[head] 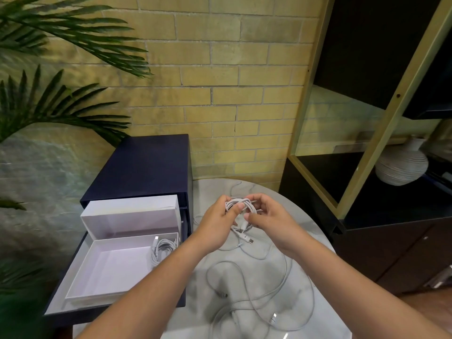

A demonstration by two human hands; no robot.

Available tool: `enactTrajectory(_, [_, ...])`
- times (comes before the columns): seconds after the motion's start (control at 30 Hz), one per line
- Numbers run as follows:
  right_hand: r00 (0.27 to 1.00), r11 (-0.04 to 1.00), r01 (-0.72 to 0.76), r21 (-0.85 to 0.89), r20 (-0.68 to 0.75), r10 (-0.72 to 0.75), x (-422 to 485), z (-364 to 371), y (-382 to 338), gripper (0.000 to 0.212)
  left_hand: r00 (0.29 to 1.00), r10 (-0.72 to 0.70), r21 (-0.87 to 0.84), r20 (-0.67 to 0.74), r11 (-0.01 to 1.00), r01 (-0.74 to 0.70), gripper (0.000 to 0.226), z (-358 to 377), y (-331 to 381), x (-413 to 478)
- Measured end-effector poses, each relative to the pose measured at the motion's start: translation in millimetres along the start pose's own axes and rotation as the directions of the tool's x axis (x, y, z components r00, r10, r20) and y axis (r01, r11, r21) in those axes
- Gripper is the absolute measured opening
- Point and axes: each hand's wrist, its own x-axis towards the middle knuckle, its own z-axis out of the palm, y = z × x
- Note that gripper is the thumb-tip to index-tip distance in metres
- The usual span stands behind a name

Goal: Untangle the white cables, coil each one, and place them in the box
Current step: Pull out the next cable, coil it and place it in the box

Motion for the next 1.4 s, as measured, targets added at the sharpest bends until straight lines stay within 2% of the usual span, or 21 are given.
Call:
enactTrajectory(0.13, [0.999,0.992,-0.036,-0.125,0.021,0.039,0,2,2,0.027,1.0,0.021,0.035,-0.005,0.999,-0.021,0.017,1,0,-1])
enactTrajectory(0.27, [0.995,0.984,-0.046,-0.171,0.081,0.06,-5,3,-1,0.023,0.999,0.053,0.135,-0.011,0.99,-0.051,0.018,-4,-2,-1])
enactTrajectory(0.4, [1.0,0.939,0.003,-0.344,0.023,0.005,-8,2,-1,0.025,0.999,0.033,0.15,0.0,0.988,-0.033,0.019,-4,-4,-3])
enactTrajectory(0.57, [0.994,0.994,-0.037,-0.103,-0.105,0.026,-20,2,4,0.044,0.995,-0.055,0.066,-0.084,0.996,0.06,0.029,-13,-11,0])
enactTrajectory(0.7, [0.986,0.999,-0.026,0.038,-0.164,0.032,-20,9,10,0.038,0.987,-0.105,-0.035,-0.121,0.994,0.102,0.025,-7,-14,3])
enactTrajectory(0.77, [0.981,0.999,-0.004,0.045,-0.193,0.013,-19,11,12,0.034,0.986,-0.117,-0.034,-0.119,0.993,0.113,0.022,-4,-17,4])
enactTrajectory(0.9, [0.961,0.993,0.1,-0.069,-0.252,-0.114,-20,10,6,0.024,0.989,-0.124,0.049,-0.084,0.991,0.128,0.02,-5,-18,2])
enactTrajectory(1.0, [0.931,0.951,0.212,-0.227,-0.249,-0.267,-19,10,-1,0.022,0.995,-0.087,0.116,-0.039,0.989,0.091,0.024,-2,-13,-3])
enactTrajectory(1.1, [0.899,0.858,0.25,-0.449,-0.221,-0.378,-17,9,-4,0.021,0.998,-0.064,0.131,-0.023,0.989,0.067,0.024,2,-11,-7])
enactTrajectory(1.23, [0.846,0.648,0.293,-0.703,-0.125,-0.518,-14,6,1,0.016,0.998,-0.054,0.099,-0.015,0.994,0.055,0.023,4,-10,-6])
enactTrajectory(1.3, [0.821,0.566,0.321,-0.759,-0.075,-0.565,-13,5,6,0.014,0.999,-0.044,0.118,-0.003,0.992,0.044,0.023,3,-7,-6])
enactTrajectory(1.33, [0.815,0.562,0.33,-0.759,-0.071,-0.575,-13,5,7,0.013,0.999,-0.041,0.123,-0.007,0.992,0.041,0.023,3,-7,-6])
enactTrajectory(1.4, [0.822,0.628,0.344,-0.698,-0.099,-0.56,-15,5,7,0.013,0.999,-0.038,0.127,-0.036,0.991,0.042,0.024,1,-6,-6])
